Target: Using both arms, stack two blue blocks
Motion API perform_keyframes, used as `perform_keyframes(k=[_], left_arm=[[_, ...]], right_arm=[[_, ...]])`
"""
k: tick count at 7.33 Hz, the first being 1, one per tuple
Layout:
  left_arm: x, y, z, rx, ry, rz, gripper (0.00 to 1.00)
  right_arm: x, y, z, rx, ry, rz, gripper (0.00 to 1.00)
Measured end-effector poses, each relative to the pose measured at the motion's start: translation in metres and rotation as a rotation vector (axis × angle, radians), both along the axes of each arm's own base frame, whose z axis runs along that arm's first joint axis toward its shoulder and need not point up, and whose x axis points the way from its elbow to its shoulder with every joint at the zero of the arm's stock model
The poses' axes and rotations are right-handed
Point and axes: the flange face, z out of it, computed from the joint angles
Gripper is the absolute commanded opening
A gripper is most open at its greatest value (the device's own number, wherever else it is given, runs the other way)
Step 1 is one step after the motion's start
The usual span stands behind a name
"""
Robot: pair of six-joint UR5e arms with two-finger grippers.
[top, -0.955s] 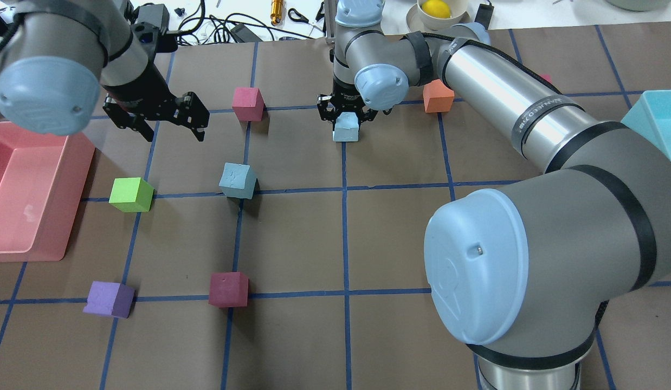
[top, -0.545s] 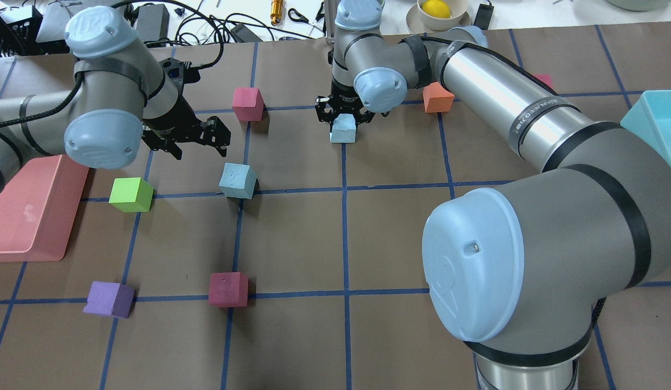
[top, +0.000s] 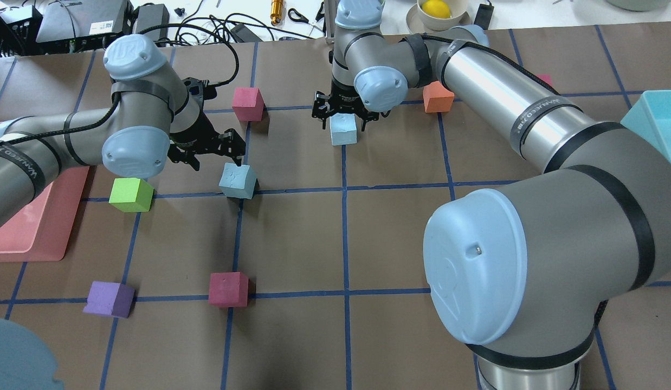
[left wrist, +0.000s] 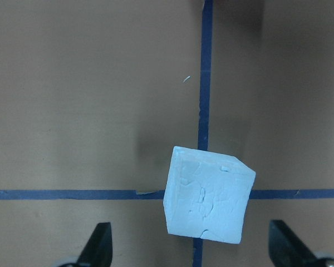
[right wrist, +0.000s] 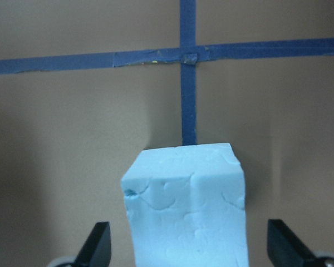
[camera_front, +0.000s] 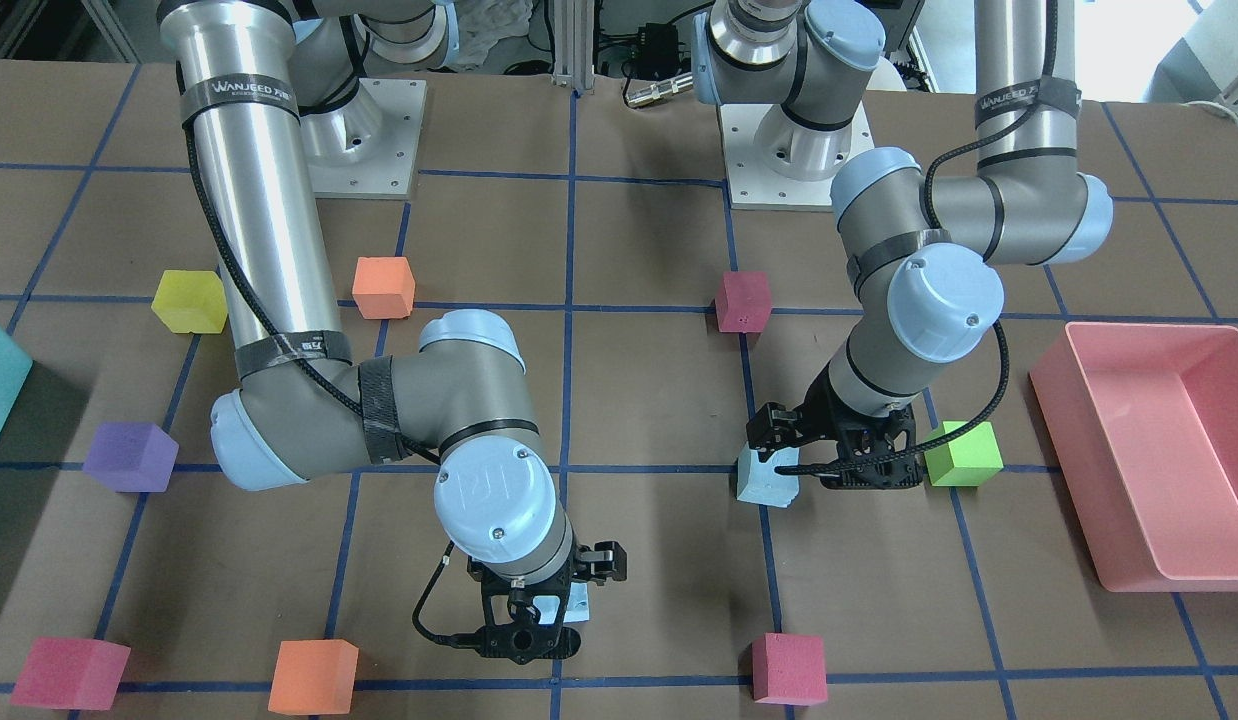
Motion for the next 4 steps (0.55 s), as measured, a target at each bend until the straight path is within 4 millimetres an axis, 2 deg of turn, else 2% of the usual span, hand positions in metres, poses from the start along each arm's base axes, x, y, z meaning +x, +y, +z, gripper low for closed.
perform_keyframes(k=[2,4], left_arm=[[-0.009,-0.002,-0.017,0.004,-0.004,-0.025,1.00],[-0.017,-0.001,-0.032,0.026,-0.005,-0.045,1.00]], right_arm=[[-0.017,0.004,0.053,-0.045,0.010,-0.011,1.00],[-0.052,0.019,0.114,-0.040,0.059,0.011,1.00]])
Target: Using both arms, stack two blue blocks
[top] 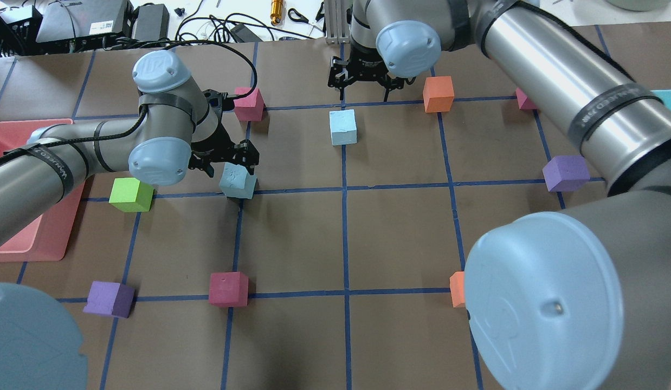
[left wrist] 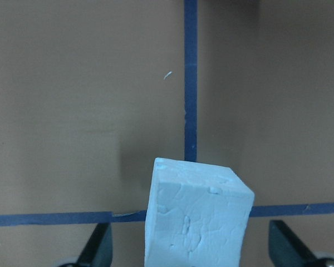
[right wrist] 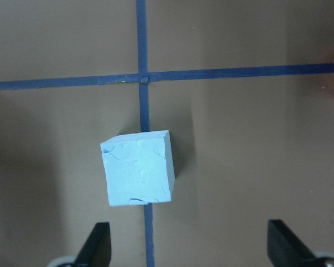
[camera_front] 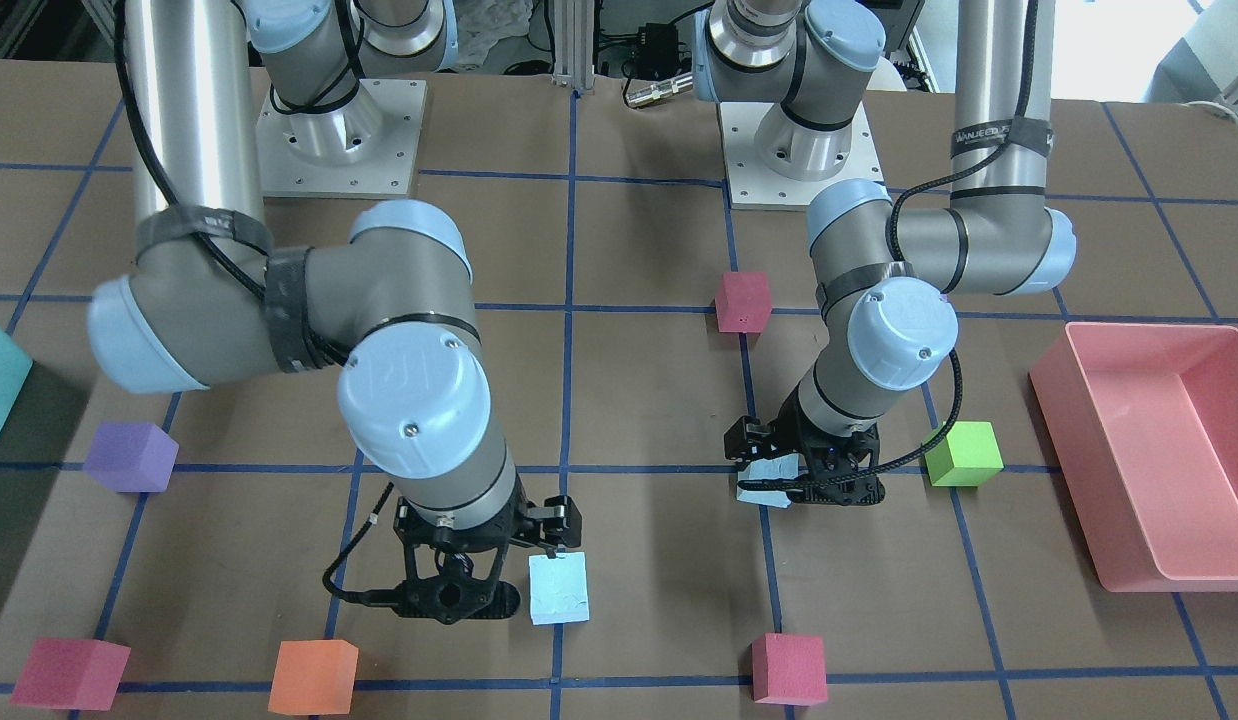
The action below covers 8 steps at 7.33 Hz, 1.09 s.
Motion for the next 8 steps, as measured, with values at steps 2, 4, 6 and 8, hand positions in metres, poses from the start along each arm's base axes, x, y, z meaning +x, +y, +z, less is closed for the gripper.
perform_keyframes(k=[2,4,6,8], left_arm=[[-0.006,0.006,-0.013,0.022,-0.004,-0.038,0.66],[-0.005,0.010,-0.021,0.026,-0.014,-0.071,0.03],[-0.005,0.005,-0.019,0.008,-0.019,-0.074,0.00],[-0.017,-0.015,0.014,-0.047,-0.023,-0.061,0.00]], right_arm=[[-0.062,0.028,0.068,0.073,0.031,0.003,1.00],[-0.101,0.067,0.128,0.074,0.034,0.013,1.00],[-0.111,0.106,0.175,0.050,0.029,0.017,1.00],[-0.111,0.119,0.174,0.064,0.026,0.019,1.00]])
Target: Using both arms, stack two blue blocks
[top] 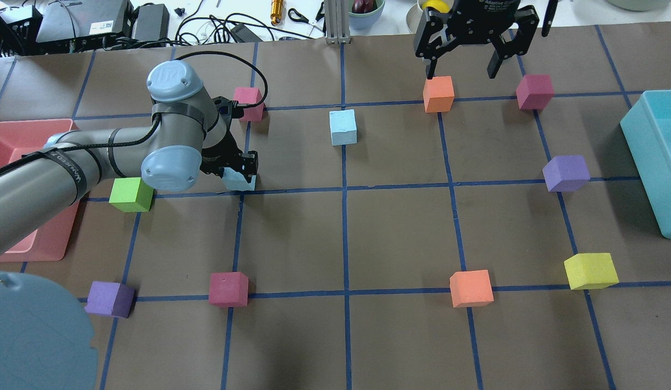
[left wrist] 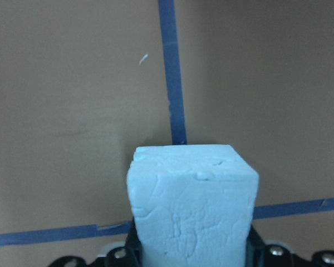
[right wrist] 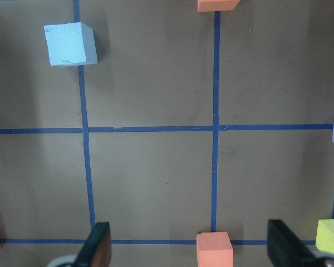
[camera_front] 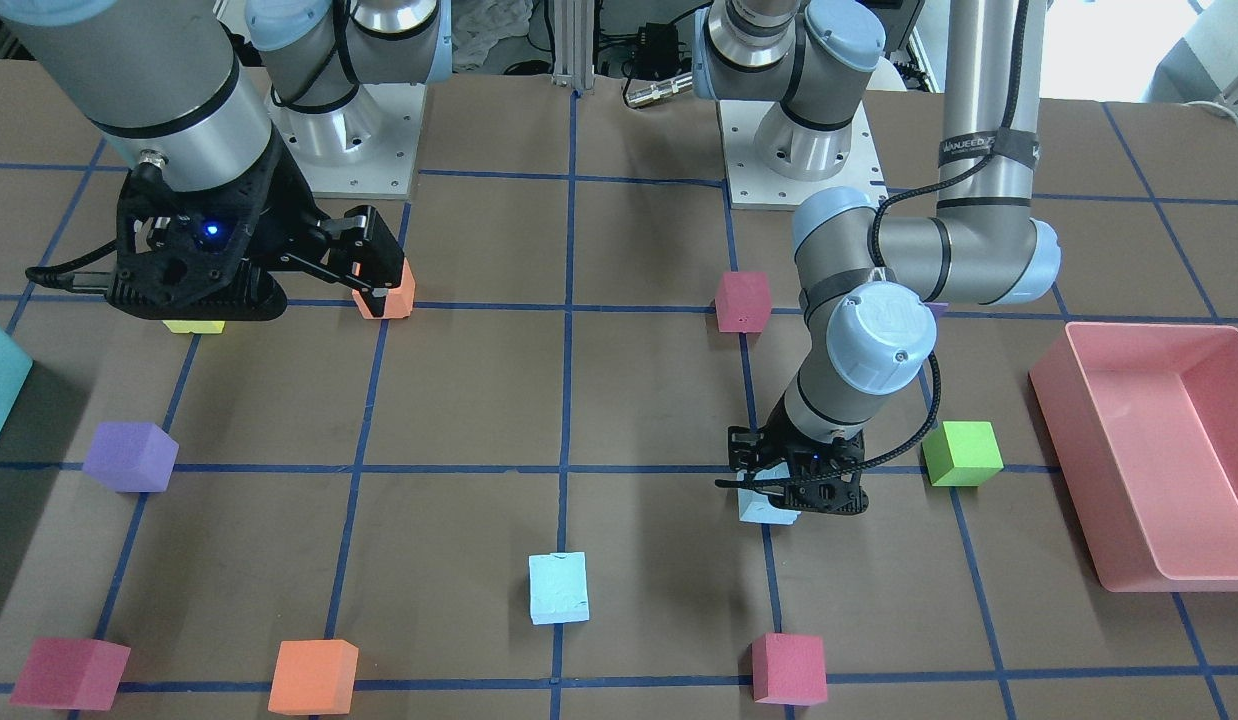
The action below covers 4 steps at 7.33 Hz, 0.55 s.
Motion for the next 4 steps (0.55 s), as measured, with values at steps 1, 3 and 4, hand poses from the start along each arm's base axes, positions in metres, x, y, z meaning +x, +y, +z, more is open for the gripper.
perform_keyframes(k=[1,3,4], left_arm=[[-0.019,-0.015,0.024,-0.009,0.003,0.026,0.00],[-0.067,-0.043,0.058,-0.019,0.017,0.080,0.00],[-0.097,-0.056,0.064,-0.029,0.024,0.111,0.00]], right_arm=[[0.000,0.005,-0.003,0.006,0.005,0.000,1.00],[-0.004,0.018,-0.005,0.013,0.010,-0.006,1.00],[-0.007,0.019,-0.006,0.015,0.011,-0.012,1.00]])
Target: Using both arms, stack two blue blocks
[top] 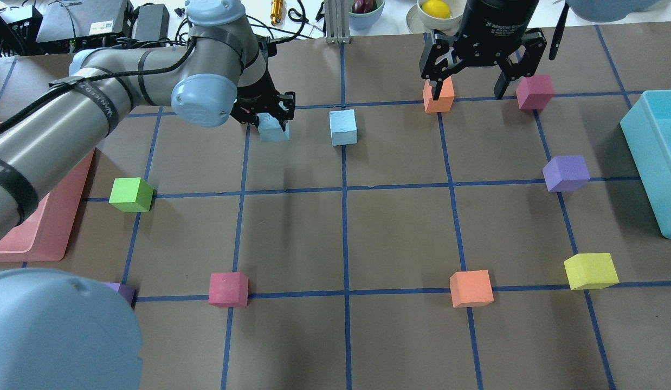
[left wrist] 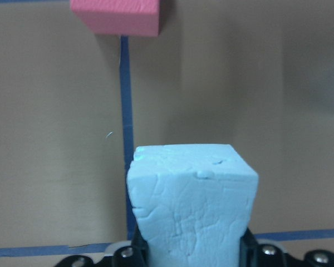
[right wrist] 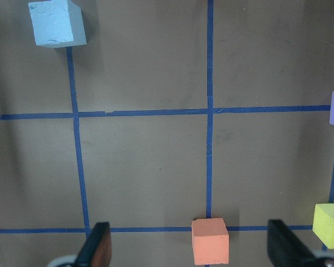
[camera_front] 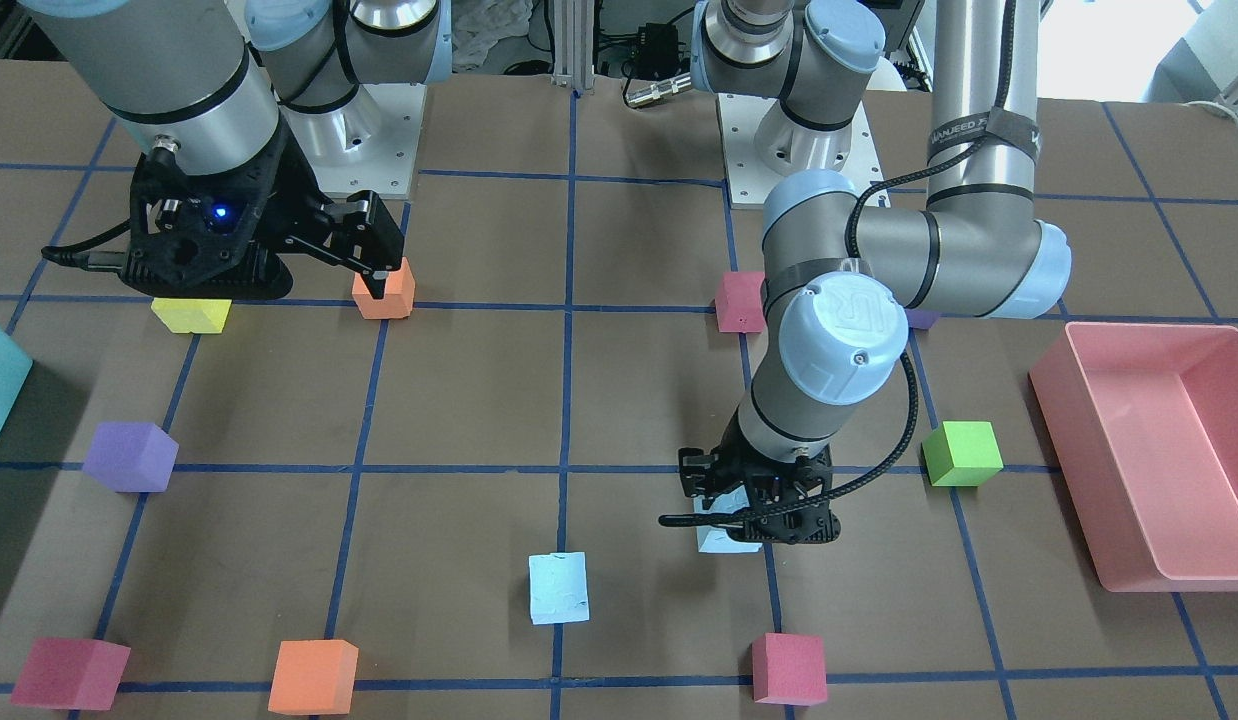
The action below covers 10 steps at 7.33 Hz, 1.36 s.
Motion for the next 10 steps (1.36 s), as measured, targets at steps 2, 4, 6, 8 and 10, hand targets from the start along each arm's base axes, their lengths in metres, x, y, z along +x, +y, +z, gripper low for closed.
perform_keyframes(k=[2,4,6,8,10], left_arm=[[-0.059,-0.030,0.005,-0.014,0.013,0.059,0.00],[-0.099,-0.044,-0.011,-0.007,0.013,0.072,0.00],[-0.114,-0.044,-0.019,0.000,0.015,0.073,0.00],[-0.121,-0.041,-0.022,0.004,0.022,0.069,0.00],[-0.124,-0.040,-0.029,0.014,0.027,0.064,0.90]], right_arm=[[-0.015,0.001,0.003,-0.004,0.000,-0.024,1.00],[-0.043,-0.004,0.006,-0.014,-0.001,-0.053,1.00],[-0.066,-0.004,0.009,-0.025,0.004,-0.075,1.00],[-0.073,0.015,0.000,-0.037,0.037,-0.086,1.00],[-0.070,0.025,-0.004,-0.055,0.047,-0.086,1.00]])
